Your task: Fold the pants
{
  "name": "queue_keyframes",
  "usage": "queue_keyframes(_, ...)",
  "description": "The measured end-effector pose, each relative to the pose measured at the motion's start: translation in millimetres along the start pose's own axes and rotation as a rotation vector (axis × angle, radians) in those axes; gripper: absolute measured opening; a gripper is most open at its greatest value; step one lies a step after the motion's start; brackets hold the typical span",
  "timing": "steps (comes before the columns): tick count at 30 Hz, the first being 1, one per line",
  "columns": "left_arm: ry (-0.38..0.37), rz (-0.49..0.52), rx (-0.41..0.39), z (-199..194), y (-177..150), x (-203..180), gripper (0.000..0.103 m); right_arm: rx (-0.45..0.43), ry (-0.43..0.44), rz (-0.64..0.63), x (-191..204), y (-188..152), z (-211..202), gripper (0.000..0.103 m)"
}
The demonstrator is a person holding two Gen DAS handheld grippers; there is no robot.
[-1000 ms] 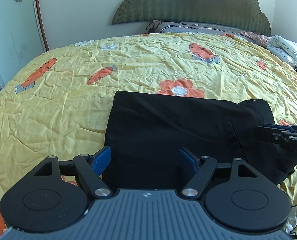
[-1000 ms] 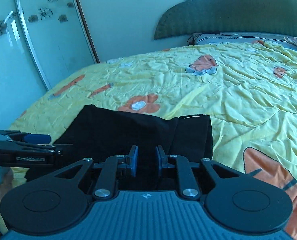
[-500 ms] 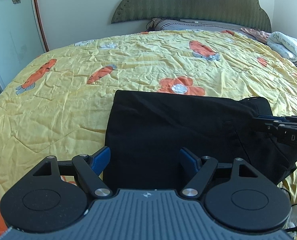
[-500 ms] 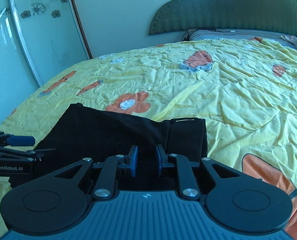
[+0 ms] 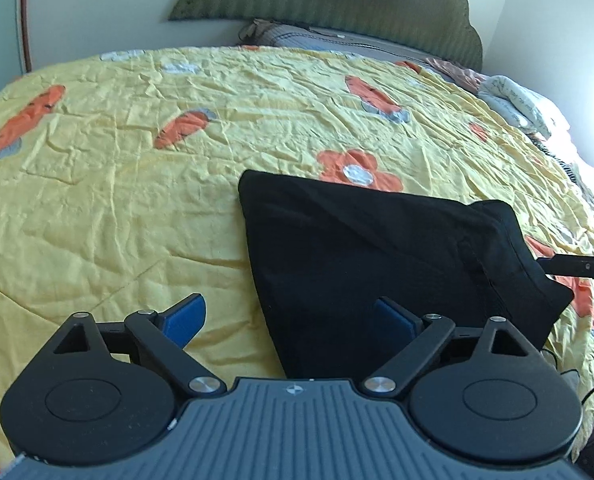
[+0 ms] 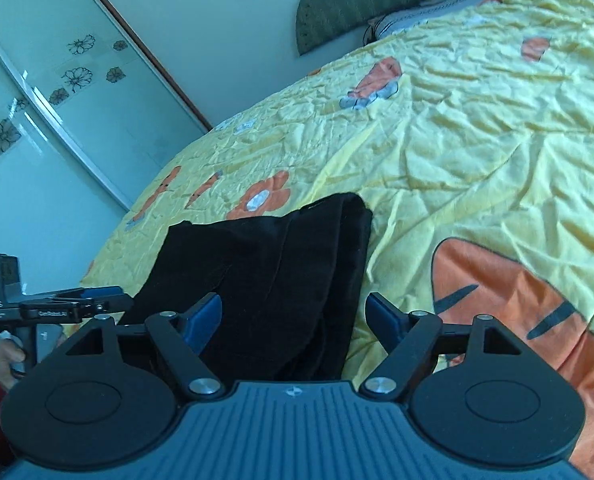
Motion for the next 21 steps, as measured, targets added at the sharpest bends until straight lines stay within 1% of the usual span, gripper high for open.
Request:
queue_keyframes(4, -0.158, -0.066, 0.055, 15.5, -8.5, 8.5, 0.09, 0.075, 0.059, 0.043, -8.4, -4.8, 14.9, 0.079)
queue_keyframes(5, -0.184, -0.082, 0.062, 17.7, -9.4, 10.4, 0.091, 0.085, 0.094, 0.05, -8.1, -4.9, 17.2, 0.08)
queue_keyframes(6, -0.207, -0.087, 0.048, 17.4, -9.0, 11.5, 0.091, 0.095, 0.125, 0.058, -8.0, -4.1, 19.0, 0.08)
queue_keyframes(11, -0.358, -0.149, 0.048, 26.5, -2.5, 12.8, 0.091, 0.113, 0.236, 0.11, -11.7, 8.2, 40.1, 0.079)
queue_keyframes(13, -0.401, -0.196, 0.042, 30.4, 1.3, 14.1, 0.09, 0.11, 0.252, 0.106, -9.6, 14.7, 48.5, 0.079)
queue_keyframes(14, -0.418, -0.217, 0.039, 32.6, 2.9, 14.7, 0.089, 0.109, 0.248, 0.103, -8.3, 17.0, 52.5, 0.077)
queue_keyframes(15, -0.43, -0.239, 0.036, 34.3, 4.3, 15.1, 0.085, 0.11, 0.24, 0.102, -7.3, 18.4, 56.4, 0.075)
queue_keyframes(16, -0.437, -0.255, 0.033, 35.8, 5.3, 15.9, 0.083, 0.111, 0.232, 0.101, -7.0, 19.7, 60.0, 0.069)
queue_keyframes(17, -0.441, -0.264, 0.032, 37.0, 6.1, 16.4, 0.077, 0.11, 0.224, 0.108, -8.1, 20.7, 62.6, 0.059)
queue_keyframes(18, -0.433, -0.27, 0.035, 38.2, 6.2, 16.9, 0.064, 0.109, 0.212, 0.121, -10.7, 21.1, 64.3, 0.051)
queue_keyframes(19, -0.412, -0.272, 0.037, 38.8, 5.8, 18.1, 0.056, 0.112, 0.198, 0.131, -13.5, 20.3, 65.1, 0.038)
queue_keyframes(20, -0.397, -0.268, 0.04, 39.2, 5.1, 19.0, 0.043, 0.109, 0.201, 0.141, -15.7, 19.0, 64.9, 0.037)
queue_keyframes(21, -0.386, -0.267, 0.045, 39.5, 4.0, 20.6, 0.034, 0.103, 0.204, 0.149, -16.6, 17.6, 63.5, 0.036)
Point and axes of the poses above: each gripper's, at about its wrist camera, not at the fingertips, and z roughly the way its jaws point, x to its left, y to its top, the point moved 7 cm from there along z, roughly the way its jaws point, and after that the axes turned 2 degrees about z, right-handed, at the moved point
